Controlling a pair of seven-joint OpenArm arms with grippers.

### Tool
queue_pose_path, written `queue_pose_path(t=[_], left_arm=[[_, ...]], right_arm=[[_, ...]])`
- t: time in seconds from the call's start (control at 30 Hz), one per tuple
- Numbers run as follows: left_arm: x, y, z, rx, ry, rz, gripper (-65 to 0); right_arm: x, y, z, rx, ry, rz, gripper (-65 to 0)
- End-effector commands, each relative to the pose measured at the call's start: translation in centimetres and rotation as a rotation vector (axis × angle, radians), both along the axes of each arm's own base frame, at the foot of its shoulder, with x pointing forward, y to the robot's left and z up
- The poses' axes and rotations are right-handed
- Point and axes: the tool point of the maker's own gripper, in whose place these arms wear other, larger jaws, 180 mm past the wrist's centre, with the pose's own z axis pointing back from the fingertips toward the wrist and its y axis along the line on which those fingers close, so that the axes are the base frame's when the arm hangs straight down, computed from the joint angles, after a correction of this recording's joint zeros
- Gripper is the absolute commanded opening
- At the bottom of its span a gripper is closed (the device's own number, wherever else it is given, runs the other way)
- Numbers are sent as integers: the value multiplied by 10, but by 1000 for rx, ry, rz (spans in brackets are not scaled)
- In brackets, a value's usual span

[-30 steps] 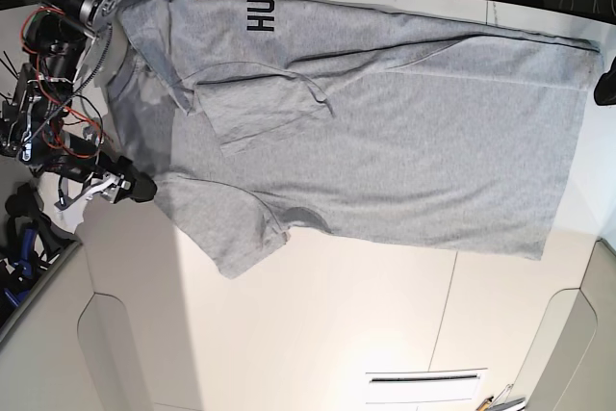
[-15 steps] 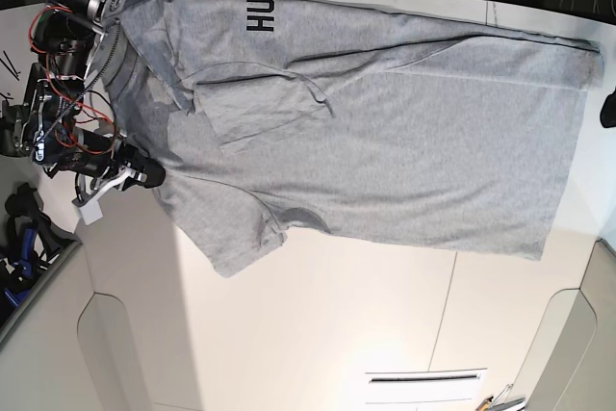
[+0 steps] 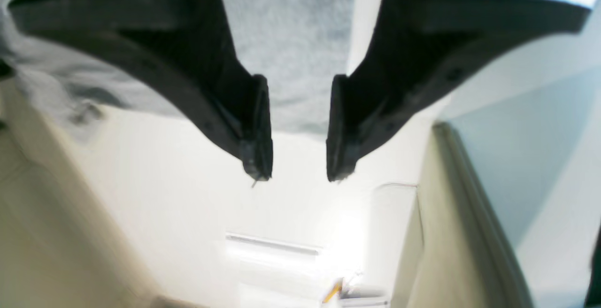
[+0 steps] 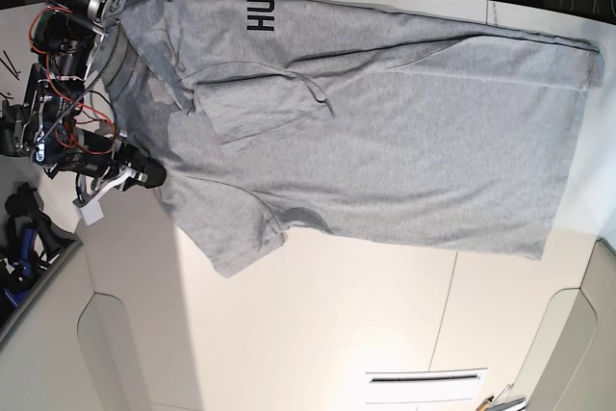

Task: Fold the T-shirt properly
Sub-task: 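Move the right gripper to the sleeve and grasp the shirt side there, then move the left gripper to the hem side and grasp the shirt edge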

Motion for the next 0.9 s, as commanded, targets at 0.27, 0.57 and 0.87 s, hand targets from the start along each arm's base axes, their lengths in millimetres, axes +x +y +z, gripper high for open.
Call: queue_pose_path(t=[0.27, 0.57, 0.87], left_arm=[[81, -2, -83, -195, 217, 35, -422], [108, 29, -115, -483, 296, 198, -321], [90, 26, -143, -462, 381, 217, -321]], right_arm=[[4, -9, 5, -36, -3, 6, -650], [4, -9, 5, -36, -3, 7, -650], [4, -9, 5, -36, -2, 6, -650]])
